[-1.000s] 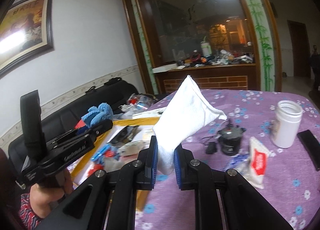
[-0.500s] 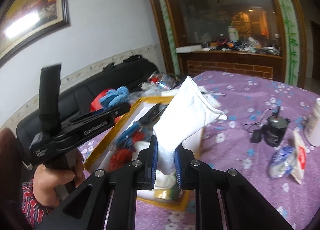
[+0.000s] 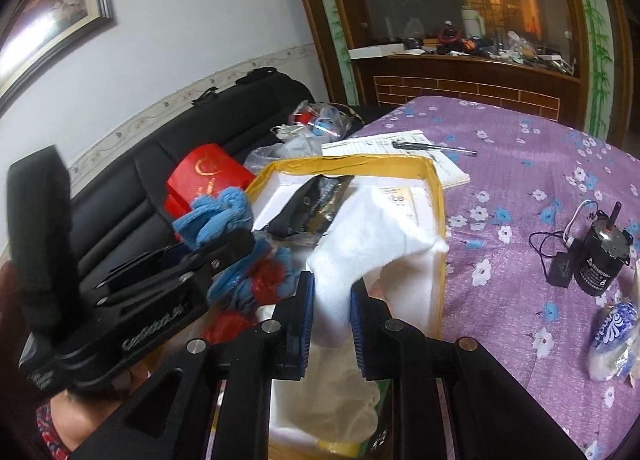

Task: Organize soft objects
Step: 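Open both tools to drop the cloths into the box, then move both open tools back over the table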

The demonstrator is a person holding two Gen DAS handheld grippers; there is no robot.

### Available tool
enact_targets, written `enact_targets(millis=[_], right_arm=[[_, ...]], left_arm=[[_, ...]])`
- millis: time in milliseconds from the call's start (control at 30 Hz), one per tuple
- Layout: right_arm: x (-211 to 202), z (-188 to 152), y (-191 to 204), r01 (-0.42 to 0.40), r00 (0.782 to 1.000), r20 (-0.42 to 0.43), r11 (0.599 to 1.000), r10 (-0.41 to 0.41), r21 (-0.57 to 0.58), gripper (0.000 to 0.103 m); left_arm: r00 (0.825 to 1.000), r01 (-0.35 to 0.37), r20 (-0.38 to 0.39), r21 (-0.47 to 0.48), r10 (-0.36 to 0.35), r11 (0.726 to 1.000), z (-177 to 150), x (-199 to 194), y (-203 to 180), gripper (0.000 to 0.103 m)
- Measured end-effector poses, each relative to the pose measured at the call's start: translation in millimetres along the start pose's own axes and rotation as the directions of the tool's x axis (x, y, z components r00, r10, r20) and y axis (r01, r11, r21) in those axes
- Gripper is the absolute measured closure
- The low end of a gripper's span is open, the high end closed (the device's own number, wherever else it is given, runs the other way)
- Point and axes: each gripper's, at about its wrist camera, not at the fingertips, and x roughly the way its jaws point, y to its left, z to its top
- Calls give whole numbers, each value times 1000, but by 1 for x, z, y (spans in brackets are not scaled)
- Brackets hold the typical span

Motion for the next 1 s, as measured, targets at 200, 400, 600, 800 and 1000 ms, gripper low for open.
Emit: enact_targets(millis=[200,400,600,800,1000], right_arm=[[-10,4,-1,8,1000,28,1000,-8,3,52],[-36,5,2,4,996,94,1000,-4,1,49],[-54,0,-6,4,994,112,1000,-6,17,49],[-70,-6,-27,14,993,116,998,-21,65,49],[-90,-13,-53,41,989,134,993,-56,115,49]], left_arm=[[1000,3,-3,-4,-3,1000,1,0,2,46],[1000,8,17,7,-8,1000,4,-7,-5,45],[1000,8,24,34,-9,999,5,-13,-18,45],[999,7,35,86,-10,996,4,-20,-42,45],[999,3,42,176,-11,984,-2,-24,-78,42]])
